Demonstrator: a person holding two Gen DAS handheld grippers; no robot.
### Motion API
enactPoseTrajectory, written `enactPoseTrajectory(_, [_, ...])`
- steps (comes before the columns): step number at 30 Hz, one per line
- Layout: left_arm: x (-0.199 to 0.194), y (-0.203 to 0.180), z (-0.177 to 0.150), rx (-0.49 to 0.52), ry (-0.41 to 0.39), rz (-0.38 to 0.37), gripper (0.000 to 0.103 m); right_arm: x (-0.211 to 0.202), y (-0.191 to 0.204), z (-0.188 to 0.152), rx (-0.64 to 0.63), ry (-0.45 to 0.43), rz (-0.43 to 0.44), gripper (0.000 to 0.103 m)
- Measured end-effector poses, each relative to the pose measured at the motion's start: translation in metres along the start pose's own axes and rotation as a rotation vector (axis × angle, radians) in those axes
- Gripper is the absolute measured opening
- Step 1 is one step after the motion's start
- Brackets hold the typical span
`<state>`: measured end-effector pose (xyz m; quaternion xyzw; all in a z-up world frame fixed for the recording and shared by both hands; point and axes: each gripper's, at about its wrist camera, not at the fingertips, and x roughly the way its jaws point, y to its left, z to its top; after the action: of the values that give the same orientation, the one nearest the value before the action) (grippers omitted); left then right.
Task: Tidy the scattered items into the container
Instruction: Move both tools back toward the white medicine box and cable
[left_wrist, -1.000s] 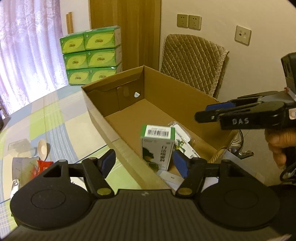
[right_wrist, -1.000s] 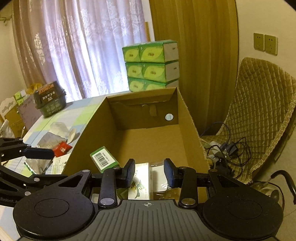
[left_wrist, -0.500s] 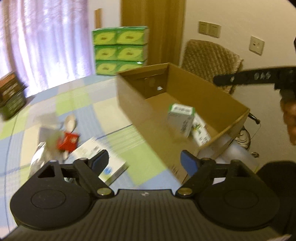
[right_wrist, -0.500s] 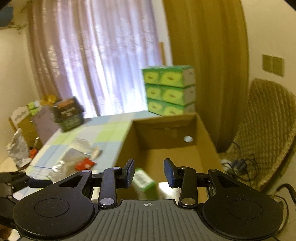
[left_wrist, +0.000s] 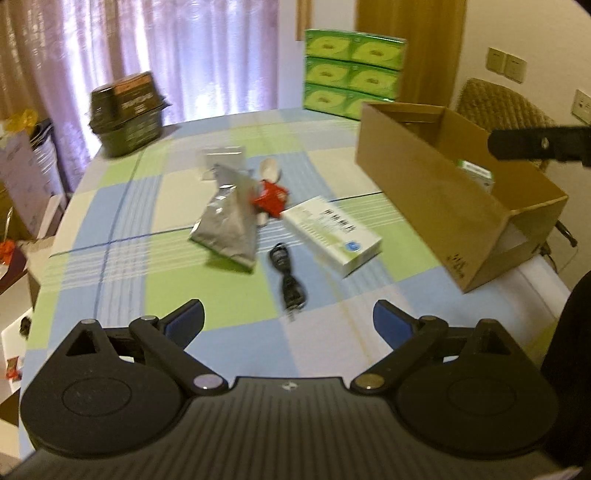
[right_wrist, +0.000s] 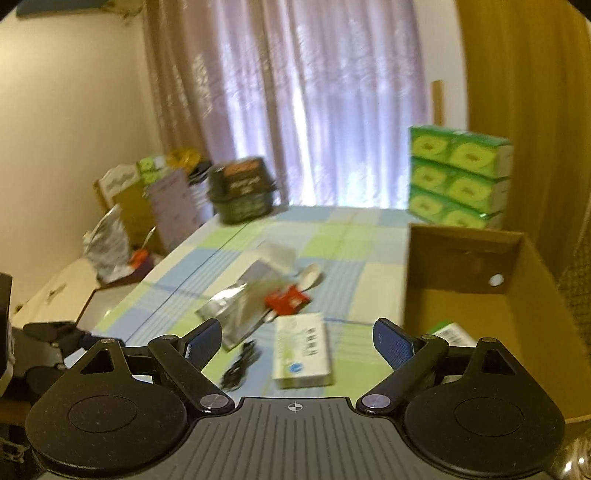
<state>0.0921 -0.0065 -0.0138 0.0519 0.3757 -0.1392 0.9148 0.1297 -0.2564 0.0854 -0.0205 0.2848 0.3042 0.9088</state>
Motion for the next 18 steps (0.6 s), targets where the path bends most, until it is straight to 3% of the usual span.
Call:
enactPoseTrajectory(8, [0.007, 0.018, -0.015, -0.032, 0.02, 0.009, 0.099, 0.045, 0.021, -0.02, -0.028, 0.1, 0.028, 0.094])
enactPoseTrajectory(18, [0.043, 0.026, -0.016, -0.039, 0.042, 0.009, 0.099, 0.111, 0.022, -0.03, -0.068, 0.195, -0.004, 0.094])
